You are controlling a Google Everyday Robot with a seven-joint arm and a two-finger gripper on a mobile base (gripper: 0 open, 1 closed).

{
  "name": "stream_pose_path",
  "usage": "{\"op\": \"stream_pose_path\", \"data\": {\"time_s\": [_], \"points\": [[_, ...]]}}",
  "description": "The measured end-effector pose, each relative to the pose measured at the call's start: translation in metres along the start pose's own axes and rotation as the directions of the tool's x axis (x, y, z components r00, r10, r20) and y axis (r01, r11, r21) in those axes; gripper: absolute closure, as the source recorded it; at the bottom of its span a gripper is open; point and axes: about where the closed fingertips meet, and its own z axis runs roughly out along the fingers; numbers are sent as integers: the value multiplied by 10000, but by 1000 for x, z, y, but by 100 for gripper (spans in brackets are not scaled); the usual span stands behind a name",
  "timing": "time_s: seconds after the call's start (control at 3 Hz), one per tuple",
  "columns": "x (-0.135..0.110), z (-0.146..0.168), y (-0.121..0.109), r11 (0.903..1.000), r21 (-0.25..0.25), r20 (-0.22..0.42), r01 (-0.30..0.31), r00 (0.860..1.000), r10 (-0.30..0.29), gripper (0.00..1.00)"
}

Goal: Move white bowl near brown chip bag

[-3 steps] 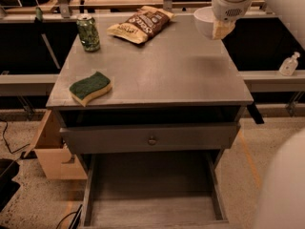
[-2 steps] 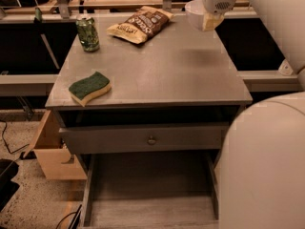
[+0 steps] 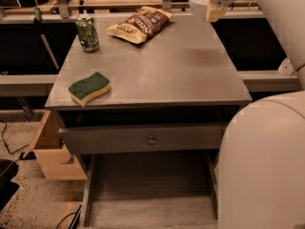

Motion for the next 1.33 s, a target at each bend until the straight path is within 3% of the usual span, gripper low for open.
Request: {"op": "stream_pose_path", "data": {"time_s": [0.67, 1.33], "points": [[-32, 47, -22, 9989, 413, 313, 236, 9992, -250, 100], [-58, 122, -33, 9996, 236, 909, 158, 9957, -179, 100]]}}
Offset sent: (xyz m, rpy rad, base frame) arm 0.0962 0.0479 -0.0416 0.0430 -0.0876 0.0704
